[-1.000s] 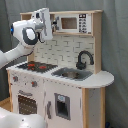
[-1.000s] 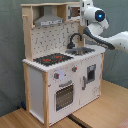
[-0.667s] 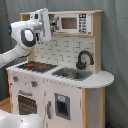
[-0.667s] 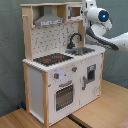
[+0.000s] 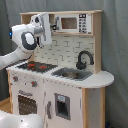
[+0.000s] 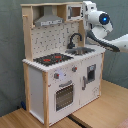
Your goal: Play with the kitchen
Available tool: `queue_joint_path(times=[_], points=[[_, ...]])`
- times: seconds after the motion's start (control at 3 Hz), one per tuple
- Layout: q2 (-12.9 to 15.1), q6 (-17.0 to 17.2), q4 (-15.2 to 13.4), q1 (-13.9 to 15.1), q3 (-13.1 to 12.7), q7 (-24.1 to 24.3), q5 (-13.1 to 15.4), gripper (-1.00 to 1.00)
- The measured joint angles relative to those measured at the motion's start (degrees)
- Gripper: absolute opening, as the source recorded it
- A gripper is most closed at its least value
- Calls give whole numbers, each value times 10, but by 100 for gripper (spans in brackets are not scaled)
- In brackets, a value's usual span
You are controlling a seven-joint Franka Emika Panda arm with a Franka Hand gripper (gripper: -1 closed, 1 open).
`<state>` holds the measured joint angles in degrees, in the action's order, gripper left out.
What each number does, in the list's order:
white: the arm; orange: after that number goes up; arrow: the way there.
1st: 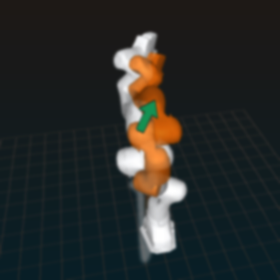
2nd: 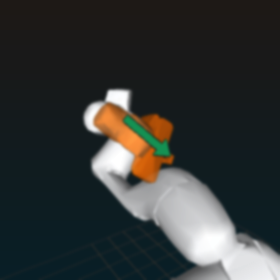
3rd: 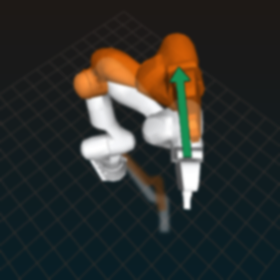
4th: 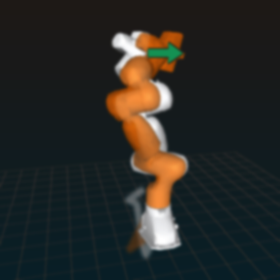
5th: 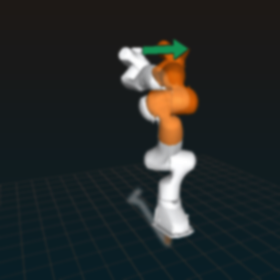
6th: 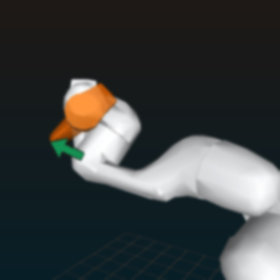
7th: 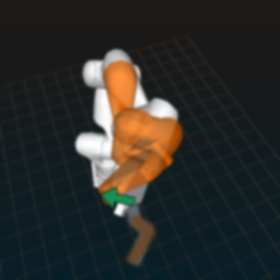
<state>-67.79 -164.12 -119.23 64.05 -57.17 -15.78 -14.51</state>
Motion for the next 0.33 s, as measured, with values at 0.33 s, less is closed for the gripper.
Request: queue_joint_path(times=[0.33], points=[[0,-20,0,4,13,-19,0,100]])
